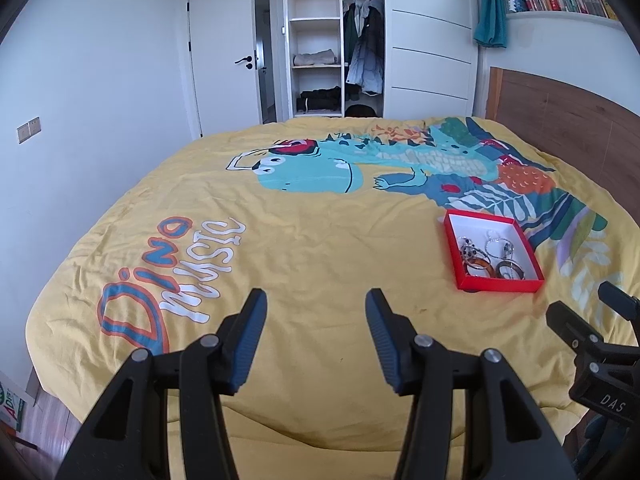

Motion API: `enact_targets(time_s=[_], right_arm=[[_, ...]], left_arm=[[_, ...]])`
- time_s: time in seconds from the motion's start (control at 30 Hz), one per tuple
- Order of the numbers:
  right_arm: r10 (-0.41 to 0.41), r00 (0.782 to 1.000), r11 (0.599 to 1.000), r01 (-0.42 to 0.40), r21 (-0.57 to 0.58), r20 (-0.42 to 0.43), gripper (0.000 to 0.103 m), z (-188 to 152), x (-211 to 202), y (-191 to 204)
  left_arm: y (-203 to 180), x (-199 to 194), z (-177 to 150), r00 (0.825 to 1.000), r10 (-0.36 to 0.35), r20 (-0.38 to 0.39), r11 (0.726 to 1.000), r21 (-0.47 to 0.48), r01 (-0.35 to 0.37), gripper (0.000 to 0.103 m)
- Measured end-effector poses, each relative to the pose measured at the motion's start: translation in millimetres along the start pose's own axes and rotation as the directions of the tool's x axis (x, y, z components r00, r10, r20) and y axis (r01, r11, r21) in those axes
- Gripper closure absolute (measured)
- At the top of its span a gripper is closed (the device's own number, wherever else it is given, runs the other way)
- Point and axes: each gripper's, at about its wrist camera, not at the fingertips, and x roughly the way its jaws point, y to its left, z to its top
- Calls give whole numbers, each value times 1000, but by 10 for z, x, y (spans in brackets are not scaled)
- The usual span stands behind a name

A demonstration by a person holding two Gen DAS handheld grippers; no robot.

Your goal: Organize jewelry

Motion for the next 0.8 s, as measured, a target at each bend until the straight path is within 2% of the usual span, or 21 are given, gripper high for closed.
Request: enact_targets(time_s=[0.8], right_arm=[[1, 999, 1000, -2, -24, -33, 0, -81, 167, 29]], left_arm=[[56, 137, -55, 1000, -21, -19, 1000, -18, 20, 54]])
